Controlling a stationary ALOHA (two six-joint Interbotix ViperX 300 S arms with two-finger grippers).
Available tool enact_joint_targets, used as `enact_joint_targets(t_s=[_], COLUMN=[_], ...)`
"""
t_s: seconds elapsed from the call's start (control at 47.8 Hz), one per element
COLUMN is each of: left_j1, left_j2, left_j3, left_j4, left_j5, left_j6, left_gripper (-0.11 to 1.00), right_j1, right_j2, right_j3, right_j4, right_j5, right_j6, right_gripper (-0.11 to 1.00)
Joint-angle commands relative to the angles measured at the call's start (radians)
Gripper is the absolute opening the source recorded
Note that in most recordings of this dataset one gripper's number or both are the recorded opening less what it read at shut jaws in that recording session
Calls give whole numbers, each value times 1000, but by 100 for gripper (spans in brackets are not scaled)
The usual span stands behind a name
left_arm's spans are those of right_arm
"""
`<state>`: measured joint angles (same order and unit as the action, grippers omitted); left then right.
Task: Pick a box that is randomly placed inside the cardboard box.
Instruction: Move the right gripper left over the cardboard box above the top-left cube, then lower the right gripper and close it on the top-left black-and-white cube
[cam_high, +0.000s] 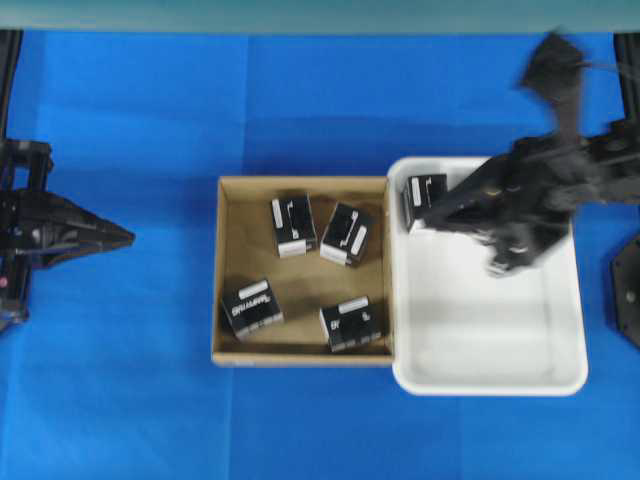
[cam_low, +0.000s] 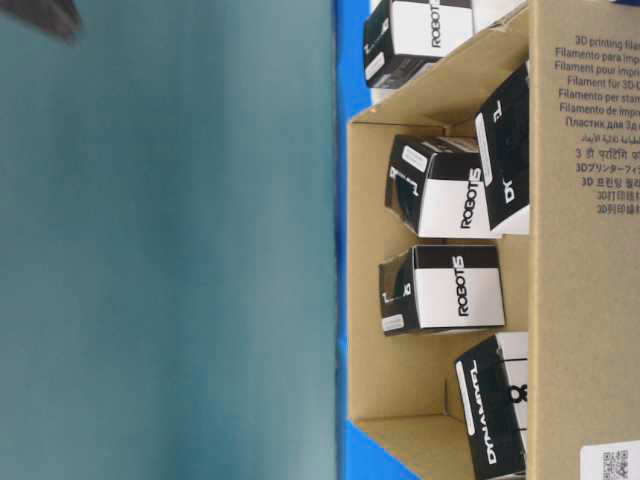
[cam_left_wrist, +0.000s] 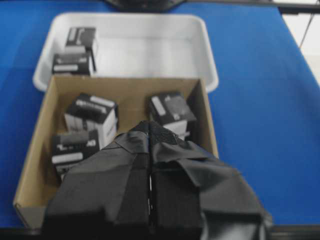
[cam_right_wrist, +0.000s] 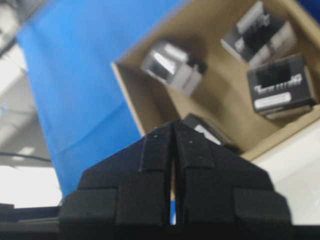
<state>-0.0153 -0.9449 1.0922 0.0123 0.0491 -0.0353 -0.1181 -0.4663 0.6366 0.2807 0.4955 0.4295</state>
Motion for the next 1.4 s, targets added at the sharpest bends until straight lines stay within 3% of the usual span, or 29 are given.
enact_joint_targets(t_s=[0.0, 0.376, 0.648, 0.794, 0.962, 1.171, 1.275, 1.38], left_j1=[-2, -18, -20, -20, -21, -21, -20, -21], left_j2=[5, 6, -3, -26, -52, -55, -55, -55], left_j3=[-26, -31, -38, -43, -44, -49, -49, -48], left_j4=[3, 3, 3, 3, 3, 3, 3, 3], left_j5=[6, 54, 126, 156, 161, 163, 164, 164], left_j6=[-2, -2, -2, 0, 0, 0, 0, 0], left_gripper=[-6, -6, -6, -6, -6, -6, -6, -6], right_j1=[-3, -74, -77, -77, -77, -77, -74, -75], right_j2=[101, 546, 732, 759, 764, 770, 770, 775], right_j3=[-97, -537, -709, -726, -718, -706, -692, -680], right_j4=[3, 2, -9, -38, -126, -146, -146, -146], right_j5=[55, 446, 480, 491, 489, 471, 445, 413], right_j6=[8, 28, 149, 233, 341, 374, 377, 380], right_gripper=[-3, -2, -2, -1, 0, 6, 15, 35])
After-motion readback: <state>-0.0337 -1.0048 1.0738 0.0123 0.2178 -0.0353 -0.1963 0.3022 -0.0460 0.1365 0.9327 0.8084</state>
